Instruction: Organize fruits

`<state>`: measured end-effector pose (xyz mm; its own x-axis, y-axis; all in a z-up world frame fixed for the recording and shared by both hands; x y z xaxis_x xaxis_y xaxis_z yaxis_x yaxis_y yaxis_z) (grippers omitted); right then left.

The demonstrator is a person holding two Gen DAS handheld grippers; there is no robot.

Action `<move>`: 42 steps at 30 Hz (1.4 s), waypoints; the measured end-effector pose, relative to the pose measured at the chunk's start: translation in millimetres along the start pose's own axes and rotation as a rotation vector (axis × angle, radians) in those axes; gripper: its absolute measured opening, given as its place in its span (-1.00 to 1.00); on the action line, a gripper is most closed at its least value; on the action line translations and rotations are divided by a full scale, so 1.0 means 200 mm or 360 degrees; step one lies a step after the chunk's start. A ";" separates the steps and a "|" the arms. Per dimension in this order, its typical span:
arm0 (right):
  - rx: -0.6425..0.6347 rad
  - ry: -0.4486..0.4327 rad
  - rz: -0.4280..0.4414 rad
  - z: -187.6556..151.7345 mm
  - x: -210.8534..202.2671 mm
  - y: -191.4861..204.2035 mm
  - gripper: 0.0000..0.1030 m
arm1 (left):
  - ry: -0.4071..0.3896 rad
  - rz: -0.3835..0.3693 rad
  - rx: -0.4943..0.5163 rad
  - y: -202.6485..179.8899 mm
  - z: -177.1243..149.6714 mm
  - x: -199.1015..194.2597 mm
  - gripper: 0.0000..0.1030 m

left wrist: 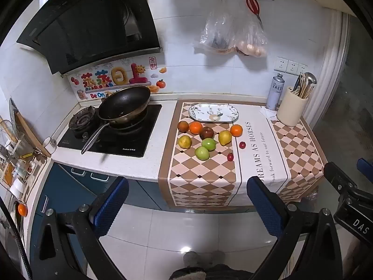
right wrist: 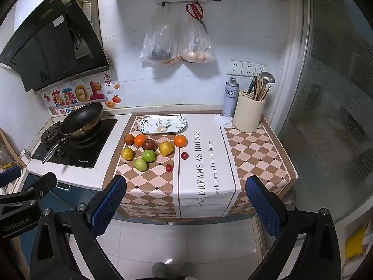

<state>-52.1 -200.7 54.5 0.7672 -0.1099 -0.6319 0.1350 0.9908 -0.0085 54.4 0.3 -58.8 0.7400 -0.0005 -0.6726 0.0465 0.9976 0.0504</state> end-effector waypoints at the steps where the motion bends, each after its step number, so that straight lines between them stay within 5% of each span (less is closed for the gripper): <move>1: 0.0007 -0.0007 0.0006 0.00 0.00 0.00 1.00 | 0.0002 0.0000 -0.0001 0.00 0.00 0.00 1.00; 42: -0.0037 0.0001 0.0038 0.02 0.00 0.09 1.00 | 0.0000 0.0003 -0.0030 0.15 0.02 0.00 1.00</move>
<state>-48.1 -183.3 57.1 0.7694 -0.0864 -0.6329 0.1021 0.9947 -0.0116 58.2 29.0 -54.6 0.7402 0.0012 -0.6724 0.0326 0.9988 0.0376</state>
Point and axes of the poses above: each gripper's, at about its wrist camera, not at the fingertips, and x roughly the way its jaws point, y to its left, z to its top, the point moved 8 cm from there along x, roughly the way its jaws point, and after that the axes turned 5 degrees about -y, right-handed, at the moved point
